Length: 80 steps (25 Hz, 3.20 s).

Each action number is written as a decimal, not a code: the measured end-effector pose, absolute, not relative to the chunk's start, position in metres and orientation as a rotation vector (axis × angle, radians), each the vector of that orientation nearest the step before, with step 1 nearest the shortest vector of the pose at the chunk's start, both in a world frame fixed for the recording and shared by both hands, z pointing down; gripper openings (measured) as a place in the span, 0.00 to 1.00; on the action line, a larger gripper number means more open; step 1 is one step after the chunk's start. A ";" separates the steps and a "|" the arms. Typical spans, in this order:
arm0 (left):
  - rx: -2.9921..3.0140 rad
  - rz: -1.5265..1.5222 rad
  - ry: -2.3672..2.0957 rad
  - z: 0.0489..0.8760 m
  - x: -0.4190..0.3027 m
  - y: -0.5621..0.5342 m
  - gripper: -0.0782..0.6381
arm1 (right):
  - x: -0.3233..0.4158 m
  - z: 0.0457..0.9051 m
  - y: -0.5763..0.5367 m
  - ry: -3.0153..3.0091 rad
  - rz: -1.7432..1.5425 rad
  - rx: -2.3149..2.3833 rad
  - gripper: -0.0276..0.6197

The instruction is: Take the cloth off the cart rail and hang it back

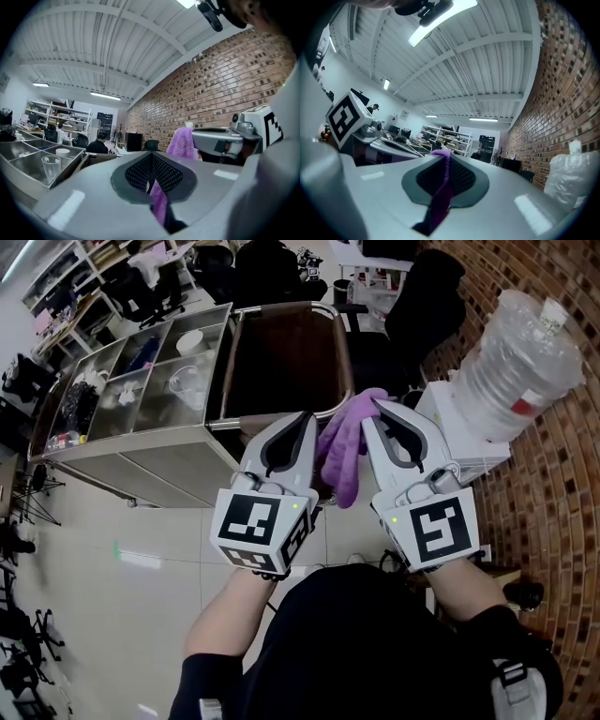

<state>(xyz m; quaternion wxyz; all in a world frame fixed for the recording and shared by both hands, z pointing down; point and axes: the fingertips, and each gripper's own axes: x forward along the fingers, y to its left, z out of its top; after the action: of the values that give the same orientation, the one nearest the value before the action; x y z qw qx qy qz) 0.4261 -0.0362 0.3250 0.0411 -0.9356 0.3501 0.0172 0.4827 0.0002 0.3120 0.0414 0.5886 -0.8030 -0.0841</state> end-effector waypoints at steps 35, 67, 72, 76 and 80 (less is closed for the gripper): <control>-2.678 -0.057 1.429 0.353 0.439 -0.053 0.10 | 0.486 0.333 -0.027 -2.748 -0.258 1.441 0.06; -2.300 0.139 1.879 0.307 0.102 0.051 0.10 | 0.152 0.293 0.059 -2.995 -0.429 0.873 0.06; -2.231 0.152 1.965 0.316 0.039 0.070 0.10 | 0.090 0.298 0.071 -3.021 -0.450 0.776 0.06; -2.165 0.170 2.029 0.317 -0.001 0.087 0.10 | 0.054 0.297 0.081 -3.035 -0.484 0.706 0.06; -2.105 0.179 2.093 0.321 -0.032 0.097 0.10 | 0.022 0.300 0.084 -3.051 -0.499 0.635 0.06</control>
<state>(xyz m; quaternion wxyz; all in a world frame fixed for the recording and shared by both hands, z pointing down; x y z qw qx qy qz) -0.0323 0.0971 0.3208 0.0836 -0.7054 0.7013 0.0600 0.0219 0.0845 0.3004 -0.0074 0.2012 -0.9667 -0.1581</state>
